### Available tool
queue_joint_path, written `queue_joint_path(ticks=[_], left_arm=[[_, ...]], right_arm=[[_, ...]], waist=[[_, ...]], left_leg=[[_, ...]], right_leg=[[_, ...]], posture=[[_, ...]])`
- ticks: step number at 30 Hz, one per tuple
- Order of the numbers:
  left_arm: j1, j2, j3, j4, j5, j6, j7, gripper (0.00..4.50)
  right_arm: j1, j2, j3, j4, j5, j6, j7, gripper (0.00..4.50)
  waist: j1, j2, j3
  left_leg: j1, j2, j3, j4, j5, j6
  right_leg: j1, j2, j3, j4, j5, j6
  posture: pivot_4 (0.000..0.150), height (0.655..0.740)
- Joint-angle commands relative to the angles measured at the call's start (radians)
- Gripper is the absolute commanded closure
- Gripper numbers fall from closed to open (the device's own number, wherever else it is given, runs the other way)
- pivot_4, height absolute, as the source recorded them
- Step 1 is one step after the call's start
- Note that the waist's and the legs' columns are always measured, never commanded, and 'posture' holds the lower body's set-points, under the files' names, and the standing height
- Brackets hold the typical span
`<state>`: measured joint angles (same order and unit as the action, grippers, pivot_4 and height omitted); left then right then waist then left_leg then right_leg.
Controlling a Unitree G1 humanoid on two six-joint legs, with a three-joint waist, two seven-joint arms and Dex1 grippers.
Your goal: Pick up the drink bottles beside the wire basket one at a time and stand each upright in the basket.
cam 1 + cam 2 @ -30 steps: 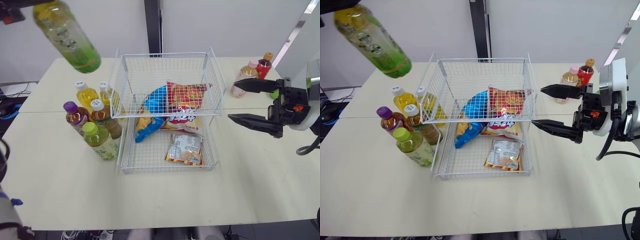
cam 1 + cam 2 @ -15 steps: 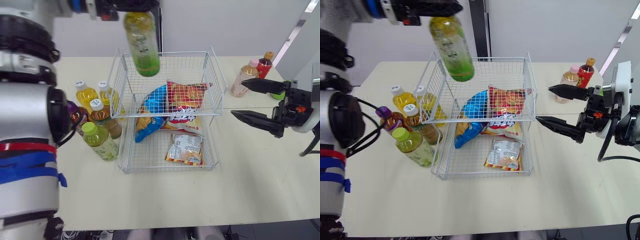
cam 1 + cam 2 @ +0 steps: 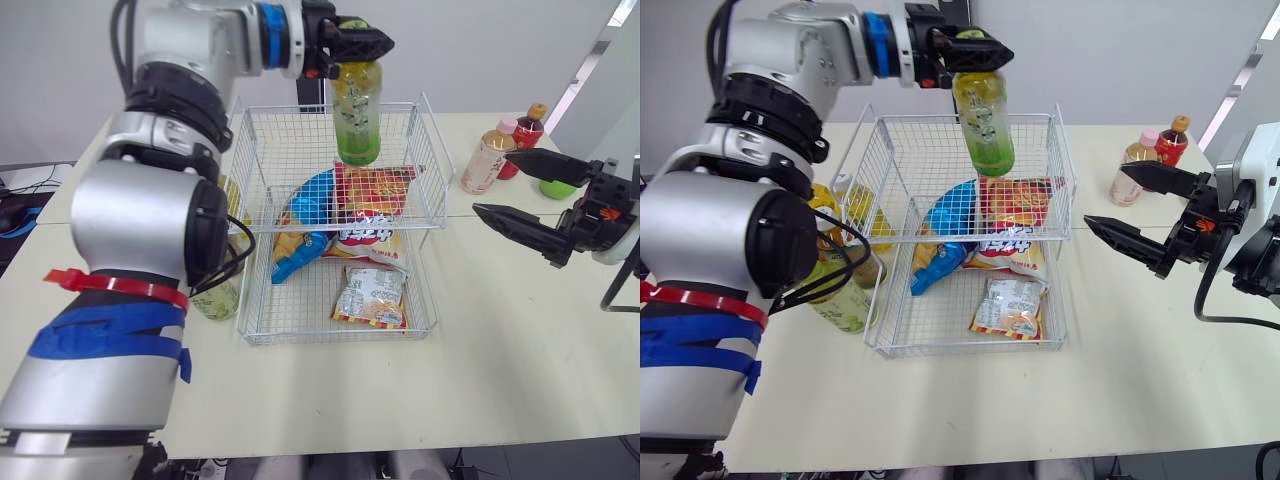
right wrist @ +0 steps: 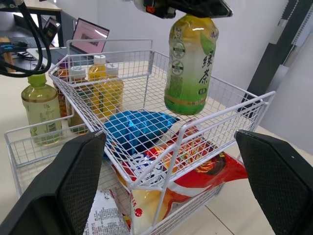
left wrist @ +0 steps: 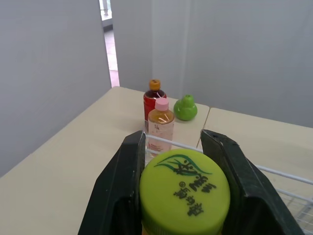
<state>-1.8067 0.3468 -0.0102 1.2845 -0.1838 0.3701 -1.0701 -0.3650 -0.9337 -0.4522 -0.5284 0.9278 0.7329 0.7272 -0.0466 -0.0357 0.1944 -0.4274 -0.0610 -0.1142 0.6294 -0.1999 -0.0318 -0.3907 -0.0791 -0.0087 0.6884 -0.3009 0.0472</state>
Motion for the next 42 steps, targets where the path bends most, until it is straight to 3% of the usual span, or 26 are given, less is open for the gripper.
queue_joint_path(ticks=[1,11,12,20,25,34,38,42], left_arm=[[-0.051,-0.02,0.04,-0.013,0.012,-0.06,0.048,3.1],[-0.047,-0.067,0.049,0.01,0.077,-0.105,0.084,3.1],[-0.049,-0.067,0.049,0.01,0.085,-0.11,0.076,2.37],[-0.063,-0.035,0.082,0.001,0.083,-0.074,0.0,0.02],[-0.056,0.002,0.086,-0.018,0.082,-0.048,-0.054,0.02],[-0.005,0.16,0.038,-0.16,0.09,0.065,-0.301,0.02],[0.047,0.242,0.024,-0.282,0.071,0.153,-0.393,0.02],[0.187,0.391,0.061,-0.595,0.0,0.334,-0.416,0.02]], right_arm=[[-0.007,-0.005,-0.026,-0.031,0.017,-0.006,-0.028,0.0],[0.005,-0.012,-0.029,-0.047,0.035,0.003,-0.047,0.0],[0.006,-0.013,-0.03,-0.047,0.036,0.004,-0.047,0.0],[0.001,-0.015,-0.028,-0.039,0.043,0.004,-0.042,0.0],[-0.008,-0.018,-0.018,-0.029,0.035,-0.006,-0.032,0.0],[-0.034,-0.034,0.006,-0.014,0.015,-0.016,0.003,0.0],[-0.068,-0.05,0.038,0.004,0.024,0.001,0.019,0.0],[-0.148,-0.059,0.085,0.039,0.047,0.007,0.074,0.0]], waist=[[0.0,0.0,0.0],[0.0,0.0,0.0],[0.0,0.0,0.0],[-0.001,0.0,0.0],[-0.005,0.0,0.0],[-0.01,0.0,0.0],[-0.011,0.0,0.0],[-0.024,0.002,0.001]], left_leg=[[0.0,0.0,0.0,0.0,0.0,0.0],[0.0,0.0,0.0,0.0,0.0,0.0],[0.0,0.0,0.0,0.0,0.0,0.0],[0.0,0.0,0.0,0.001,0.0,0.0],[0.001,0.0,0.001,0.001,0.0,0.0],[0.002,0.0,0.001,0.001,0.0,0.0],[0.002,0.001,0.001,0.001,0.0,0.0],[0.003,0.002,0.001,0.001,0.0,0.0]], right_leg=[[0.0,0.0,0.0,0.0,0.0,0.0],[0.0,0.0,0.0,0.001,0.0,0.0],[0.0,0.0,0.0,0.001,0.0,0.0],[0.0,0.0,0.0,0.002,0.0,0.0],[0.0,0.0,0.0,0.003,0.0,0.0],[0.0,0.001,0.001,0.005,0.0,0.0],[0.0,0.001,0.001,0.006,0.0,0.0],[-0.001,0.002,0.004,0.008,0.0,0.0]], posture=[[0.15,0.7359],[0.15,0.7359],[0.15,0.7359],[0.15,0.7359],[0.15,0.7359],[0.15,0.7359],[0.15,0.7359],[0.15,0.7359]])
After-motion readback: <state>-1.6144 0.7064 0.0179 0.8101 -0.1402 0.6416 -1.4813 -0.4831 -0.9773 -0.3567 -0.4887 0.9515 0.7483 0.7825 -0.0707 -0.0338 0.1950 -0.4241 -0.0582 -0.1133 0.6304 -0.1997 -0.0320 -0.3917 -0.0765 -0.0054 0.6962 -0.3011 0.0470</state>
